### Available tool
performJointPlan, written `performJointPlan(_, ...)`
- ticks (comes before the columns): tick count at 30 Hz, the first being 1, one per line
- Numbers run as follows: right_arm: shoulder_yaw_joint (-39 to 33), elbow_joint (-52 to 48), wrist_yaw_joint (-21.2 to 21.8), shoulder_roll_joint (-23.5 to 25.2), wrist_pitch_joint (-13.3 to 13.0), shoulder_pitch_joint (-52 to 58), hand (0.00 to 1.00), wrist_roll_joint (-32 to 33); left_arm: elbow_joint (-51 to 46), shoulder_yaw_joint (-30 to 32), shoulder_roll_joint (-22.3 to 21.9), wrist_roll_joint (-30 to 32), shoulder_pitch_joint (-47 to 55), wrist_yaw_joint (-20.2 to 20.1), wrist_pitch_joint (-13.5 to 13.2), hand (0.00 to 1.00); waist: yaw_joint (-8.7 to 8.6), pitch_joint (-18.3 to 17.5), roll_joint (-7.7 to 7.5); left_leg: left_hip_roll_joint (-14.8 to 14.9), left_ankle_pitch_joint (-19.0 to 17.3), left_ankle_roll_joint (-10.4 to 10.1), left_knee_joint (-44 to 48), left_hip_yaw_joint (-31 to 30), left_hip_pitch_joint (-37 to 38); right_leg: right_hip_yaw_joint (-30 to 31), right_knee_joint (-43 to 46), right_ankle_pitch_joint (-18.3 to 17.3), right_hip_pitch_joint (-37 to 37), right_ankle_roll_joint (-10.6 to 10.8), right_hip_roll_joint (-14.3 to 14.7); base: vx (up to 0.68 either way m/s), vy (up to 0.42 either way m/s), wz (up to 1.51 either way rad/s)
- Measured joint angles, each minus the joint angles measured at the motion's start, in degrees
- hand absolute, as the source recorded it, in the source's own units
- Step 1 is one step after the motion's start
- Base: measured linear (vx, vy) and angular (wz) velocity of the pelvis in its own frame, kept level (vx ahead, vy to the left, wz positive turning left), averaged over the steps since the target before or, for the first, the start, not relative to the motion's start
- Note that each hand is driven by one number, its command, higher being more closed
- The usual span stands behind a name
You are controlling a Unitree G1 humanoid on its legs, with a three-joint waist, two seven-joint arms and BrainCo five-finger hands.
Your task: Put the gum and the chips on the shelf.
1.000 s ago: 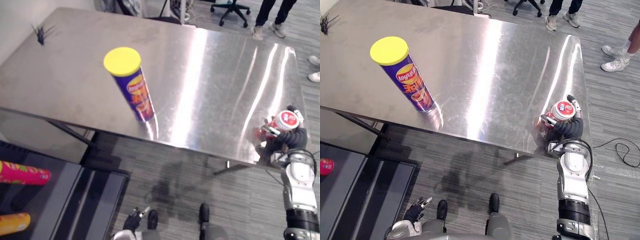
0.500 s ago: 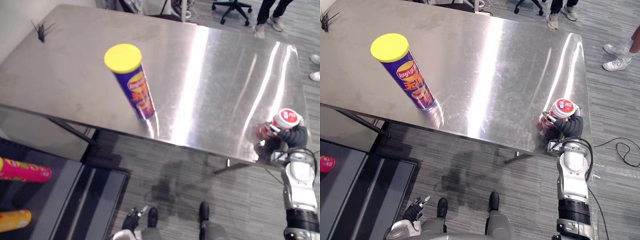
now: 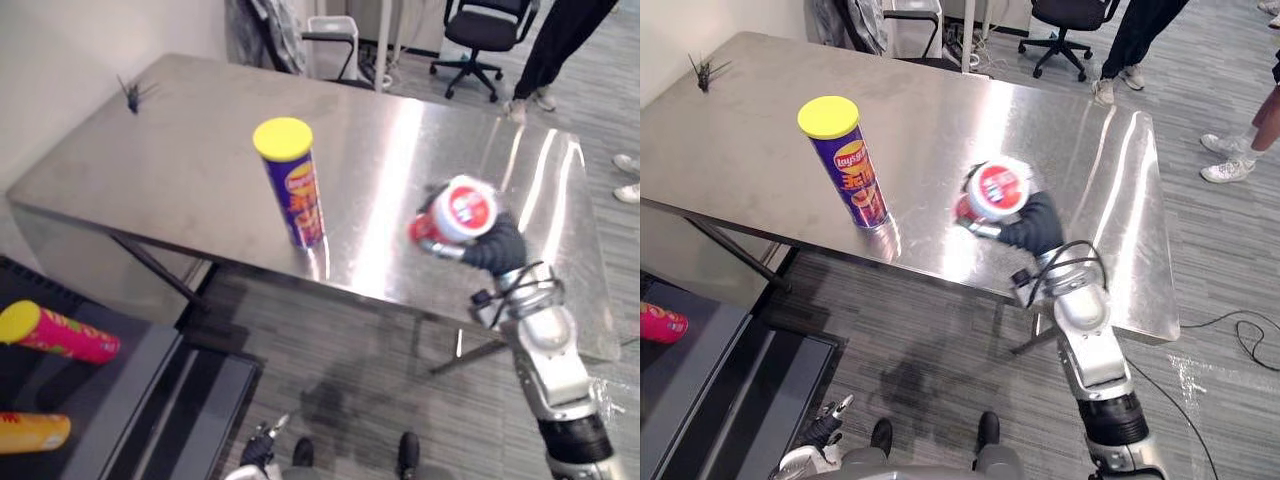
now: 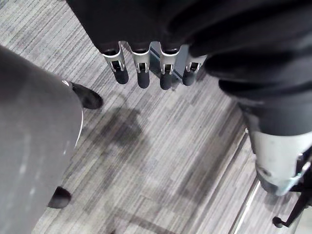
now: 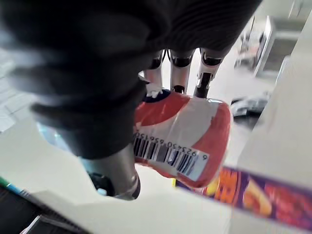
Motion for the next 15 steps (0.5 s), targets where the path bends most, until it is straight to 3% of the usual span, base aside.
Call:
performJointPlan(4,7.4,-0.1,4.1,0.1,0.0,5.4,1.00,0.8,1.1,1.1,0.0,0.2,0.5,0.0,0.0,0.00,0.21,-2.5,-0.52,-0.1,0.0,0.0,0.0,-0.9,0.5,-1.1,-0.5,0.0,1.3,0.0,-0.1,0.00,0.001,0.12)
performJointPlan(9,12.4,2.9,5.0,1.4,0.0,12.4,1.00,-1.0,2.2,1.7,-0.1,0.2,0.8,0.0,0.0,0.00,0.11,-3.5,-0.54,-0.3,0.1,-0.1,0.4,-1.2,0.8,-1.8,-0.9,-0.1,2.4,0.0,-0.2,-0.04,-0.006,0.04)
performJointPlan(15,13.3,11.7,3.6,4.7,1.0,21.2,1.00,-12.8,3.0,1.4,-0.1,0.3,0.7,0.1,0.0,0.00,0.09,-4.9,-0.32,-0.3,0.7,-0.4,-0.2,-2.4,0.5,-3.0,-1.4,-0.3,3.1,-0.3,-0.3,-0.04,-0.012,0.12)
